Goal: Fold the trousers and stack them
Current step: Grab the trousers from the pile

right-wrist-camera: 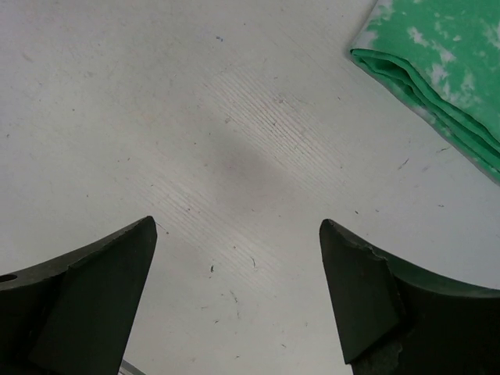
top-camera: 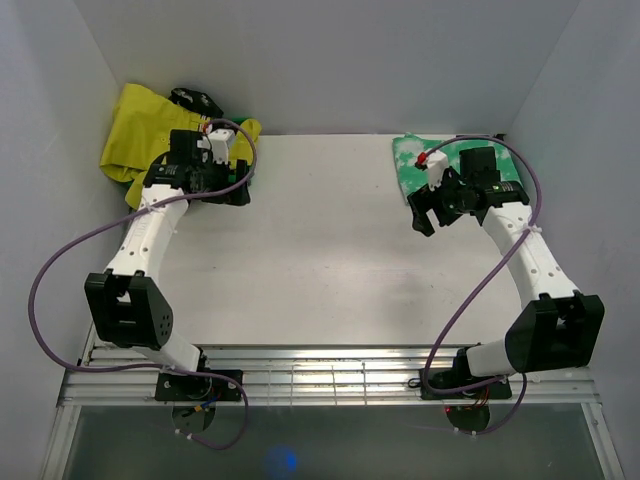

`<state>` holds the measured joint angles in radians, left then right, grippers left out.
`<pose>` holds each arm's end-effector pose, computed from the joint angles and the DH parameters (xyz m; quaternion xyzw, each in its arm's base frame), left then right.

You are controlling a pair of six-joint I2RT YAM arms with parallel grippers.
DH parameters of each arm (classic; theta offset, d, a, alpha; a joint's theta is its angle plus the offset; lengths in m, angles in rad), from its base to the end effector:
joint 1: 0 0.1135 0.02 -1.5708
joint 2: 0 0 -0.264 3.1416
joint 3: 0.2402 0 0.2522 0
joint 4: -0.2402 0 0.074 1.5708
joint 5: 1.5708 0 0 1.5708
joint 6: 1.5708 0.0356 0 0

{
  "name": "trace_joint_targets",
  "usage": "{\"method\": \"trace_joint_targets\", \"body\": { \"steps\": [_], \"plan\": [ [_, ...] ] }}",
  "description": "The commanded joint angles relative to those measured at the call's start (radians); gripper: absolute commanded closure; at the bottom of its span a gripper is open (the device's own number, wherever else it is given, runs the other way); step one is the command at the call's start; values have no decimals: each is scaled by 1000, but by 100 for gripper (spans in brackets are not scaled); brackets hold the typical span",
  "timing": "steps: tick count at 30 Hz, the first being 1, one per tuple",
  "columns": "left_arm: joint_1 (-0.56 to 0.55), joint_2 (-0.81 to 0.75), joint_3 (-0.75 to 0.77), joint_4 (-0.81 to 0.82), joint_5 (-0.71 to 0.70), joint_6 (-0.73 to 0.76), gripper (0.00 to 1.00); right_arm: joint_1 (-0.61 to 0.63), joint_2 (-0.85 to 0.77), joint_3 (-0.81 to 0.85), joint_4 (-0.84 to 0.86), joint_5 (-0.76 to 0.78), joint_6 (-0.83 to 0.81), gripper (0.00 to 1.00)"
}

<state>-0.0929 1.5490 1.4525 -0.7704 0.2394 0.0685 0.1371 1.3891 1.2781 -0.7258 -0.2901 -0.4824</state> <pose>0.3319 -0.0394 0.3308 0.1162 0.9256 -0.1163 0.3409 0.2907 0.0504 0.3254 -0.3309 0.8638 0.0719 0.3729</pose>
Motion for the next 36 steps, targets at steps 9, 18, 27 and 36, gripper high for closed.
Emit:
{"method": "trace_joint_targets", "body": {
  "steps": [9,18,27,36],
  "plan": [
    [383,475,920,-179,-127,-131,4,-1,18,50,-26,-3,-9,10],
    [426,513,674,294,-340,77,4,-1,42,76,-40,2,7,10],
    [438,638,649,516,-540,253,5,-1,50,49,-50,6,5,10],
    [467,718,655,612,-491,369,4,-1,42,26,-58,45,2,10]
  ]
}}
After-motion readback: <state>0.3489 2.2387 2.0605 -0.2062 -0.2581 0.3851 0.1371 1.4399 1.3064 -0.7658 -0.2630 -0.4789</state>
